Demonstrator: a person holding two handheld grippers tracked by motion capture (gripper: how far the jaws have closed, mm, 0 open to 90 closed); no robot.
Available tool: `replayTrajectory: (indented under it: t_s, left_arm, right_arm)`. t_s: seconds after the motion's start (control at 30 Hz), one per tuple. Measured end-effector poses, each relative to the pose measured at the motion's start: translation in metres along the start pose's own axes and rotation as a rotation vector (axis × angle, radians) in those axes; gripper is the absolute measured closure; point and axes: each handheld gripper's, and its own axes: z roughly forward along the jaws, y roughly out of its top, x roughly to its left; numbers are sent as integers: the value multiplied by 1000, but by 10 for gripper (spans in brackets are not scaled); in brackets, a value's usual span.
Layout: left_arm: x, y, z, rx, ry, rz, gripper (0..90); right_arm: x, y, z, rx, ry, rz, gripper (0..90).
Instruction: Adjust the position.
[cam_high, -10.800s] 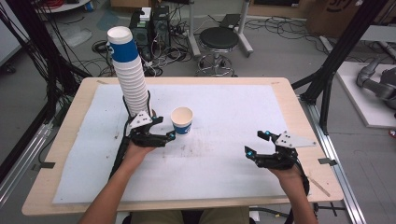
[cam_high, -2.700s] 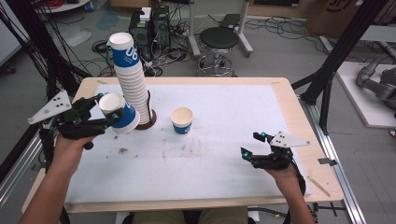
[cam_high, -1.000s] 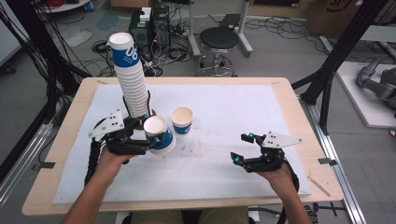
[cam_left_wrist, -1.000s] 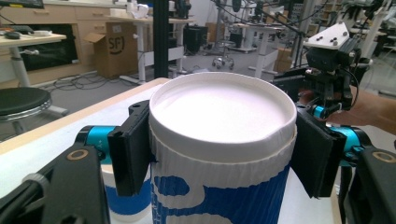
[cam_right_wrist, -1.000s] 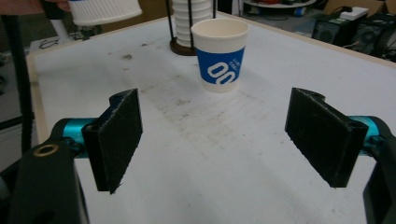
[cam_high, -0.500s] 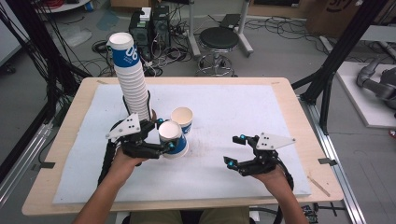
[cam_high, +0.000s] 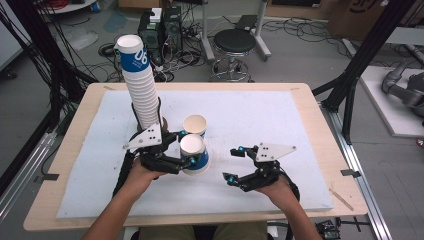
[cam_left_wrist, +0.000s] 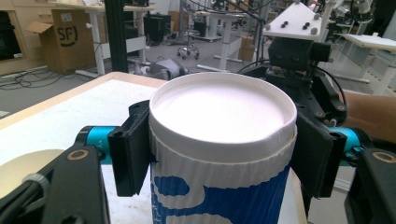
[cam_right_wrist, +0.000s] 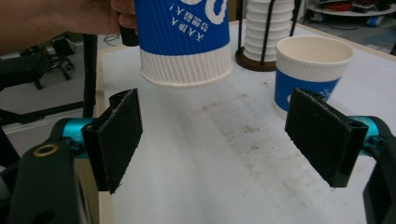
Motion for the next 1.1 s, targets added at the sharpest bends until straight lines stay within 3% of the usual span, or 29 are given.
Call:
replayTrajectory:
  t_s: [0.8,1.1]
  left_arm:
    - [-7,3,23,7,-103,2,304]
    - [-10,2,31,10,-134,3,305]
  right_arm:
    - [1,6,26,-32,109,-5,195]
    - [4,7,32,-23,125,-7,194]
